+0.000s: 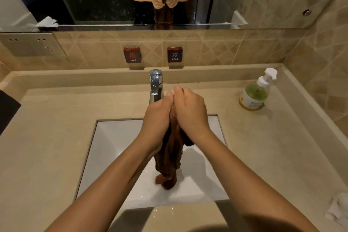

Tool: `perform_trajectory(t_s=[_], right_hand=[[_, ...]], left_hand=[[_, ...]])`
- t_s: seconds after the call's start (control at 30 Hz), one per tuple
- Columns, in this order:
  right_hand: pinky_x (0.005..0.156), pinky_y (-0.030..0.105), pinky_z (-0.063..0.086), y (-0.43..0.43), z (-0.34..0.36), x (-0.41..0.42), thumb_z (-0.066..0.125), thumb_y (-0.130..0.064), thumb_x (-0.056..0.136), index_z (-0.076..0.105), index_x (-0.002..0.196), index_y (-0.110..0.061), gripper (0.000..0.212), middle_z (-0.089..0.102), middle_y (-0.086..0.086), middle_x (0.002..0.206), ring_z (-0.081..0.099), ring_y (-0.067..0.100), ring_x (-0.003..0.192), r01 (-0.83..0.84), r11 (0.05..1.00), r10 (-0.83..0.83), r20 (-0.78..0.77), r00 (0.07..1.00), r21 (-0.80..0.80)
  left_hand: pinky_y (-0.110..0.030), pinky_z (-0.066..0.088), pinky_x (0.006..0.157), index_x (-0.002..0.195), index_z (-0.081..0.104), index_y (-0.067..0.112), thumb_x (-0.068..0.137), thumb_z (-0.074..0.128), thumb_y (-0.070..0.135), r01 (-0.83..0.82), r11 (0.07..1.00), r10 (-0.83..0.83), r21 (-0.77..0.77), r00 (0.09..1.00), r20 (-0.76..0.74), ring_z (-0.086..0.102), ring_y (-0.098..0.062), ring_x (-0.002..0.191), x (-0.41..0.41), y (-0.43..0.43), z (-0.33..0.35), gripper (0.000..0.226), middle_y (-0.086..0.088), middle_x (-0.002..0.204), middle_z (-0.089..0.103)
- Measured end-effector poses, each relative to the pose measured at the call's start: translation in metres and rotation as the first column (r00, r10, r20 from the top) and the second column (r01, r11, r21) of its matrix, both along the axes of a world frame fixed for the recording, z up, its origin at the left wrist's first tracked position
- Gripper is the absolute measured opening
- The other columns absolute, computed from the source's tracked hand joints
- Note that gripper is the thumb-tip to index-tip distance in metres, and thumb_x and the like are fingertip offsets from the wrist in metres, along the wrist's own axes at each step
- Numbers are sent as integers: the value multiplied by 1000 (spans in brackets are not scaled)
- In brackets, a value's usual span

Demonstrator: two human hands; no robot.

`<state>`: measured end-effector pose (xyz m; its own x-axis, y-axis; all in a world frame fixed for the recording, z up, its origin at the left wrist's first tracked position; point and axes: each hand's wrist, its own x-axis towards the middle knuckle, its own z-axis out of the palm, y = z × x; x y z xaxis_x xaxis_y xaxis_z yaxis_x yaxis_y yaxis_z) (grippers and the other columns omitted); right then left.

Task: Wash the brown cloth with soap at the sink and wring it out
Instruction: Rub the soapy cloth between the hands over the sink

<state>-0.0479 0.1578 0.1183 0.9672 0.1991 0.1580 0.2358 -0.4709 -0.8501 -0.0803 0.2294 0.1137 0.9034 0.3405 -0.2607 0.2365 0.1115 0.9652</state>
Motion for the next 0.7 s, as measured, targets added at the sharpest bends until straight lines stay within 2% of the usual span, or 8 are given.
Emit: perform_trajectory(t_s=[0.1, 0.17, 0.23, 0.37, 0.43, 0.5, 0.57, 0.7], right_hand=[[55, 27, 33, -7, 4, 11, 38, -27, 97, 39, 54, -19, 44, 42, -4, 55, 40, 11, 55, 8, 984, 7, -83, 997, 178], [57, 23, 37, -12, 7, 16, 39, -30, 97, 46, 60, -15, 41, 48, 1, 62, 45, 12, 58, 39, 963, 2, -151, 989, 266], [63, 28, 44, -21, 12, 21, 41, -33, 96, 53, 68, -13, 37, 54, 7, 68, 53, 16, 64, 53, 916, 46, -234, 971, 397], [58, 24, 51, -35, 17, 26, 45, -28, 96, 54, 67, -12, 34, 61, -1, 57, 60, 11, 57, 31, 776, 222, -319, 921, 630], [54, 21, 51, -38, 17, 25, 47, -27, 95, 54, 66, -11, 34, 61, -4, 53, 61, 9, 53, 43, 727, 269, -341, 901, 685], [53, 21, 51, -40, 18, 26, 48, -26, 95, 55, 65, -10, 34, 61, -3, 52, 61, 10, 52, 60, 686, 302, -358, 884, 725], [54, 22, 53, -42, 19, 28, 48, -25, 95, 57, 66, -9, 34, 63, -1, 54, 63, 11, 53, 83, 649, 313, -365, 877, 756], [58, 21, 54, -51, 20, 32, 48, -24, 95, 58, 67, -9, 33, 64, 0, 57, 64, 12, 57, 81, 641, 291, -339, 894, 763]], left_hand=[[-28, 51, 73, 80, 72, 14, 98, 43, 38, 107, 993, -106, -42, 994, 35, 67, -15, 75, 0, 8, 3, 41, -8, 80, 72], [-32, 51, 79, 86, 73, 14, 97, 45, 41, 145, 988, -144, -52, 989, 28, 67, -19, 81, 3, 20, 4, 40, -10, 87, 74], [-33, 52, 81, 89, 72, 17, 92, 50, 46, 235, 972, -234, 6, 972, -7, 70, -19, 83, 3, 32, -2, 37, -6, 89, 75], [-35, 55, 83, 92, 71, 19, 73, 71, 50, 598, 772, -595, 217, 799, -86, 70, -21, 89, 1, 64, -9, 37, -4, 91, 74], [-34, 57, 82, 100, 69, 12, 69, 73, 41, 702, 681, -695, 210, 709, -118, 70, -24, 92, 1, 75, -12, 43, -12, 99, 72], [-32, 57, 80, 100, 69, 12, 67, 75, 35, 737, 650, -730, 185, 673, -118, 71, -24, 90, 1, 81, -16, 41, -13, 99, 73], [-31, 57, 76, 97, 71, 16, 64, 78, 34, 704, 692, -702, 161, 708, -74, 71, -22, 87, 1, 86, -23, 38, -8, 94, 74], [-21, 52, 51, 92, 70, 13, 48, 85, 56, 519, 855, -518, 16, 851, 83, 66, -13, 60, -2, 92, -37, 63, -1, 69, 71]])
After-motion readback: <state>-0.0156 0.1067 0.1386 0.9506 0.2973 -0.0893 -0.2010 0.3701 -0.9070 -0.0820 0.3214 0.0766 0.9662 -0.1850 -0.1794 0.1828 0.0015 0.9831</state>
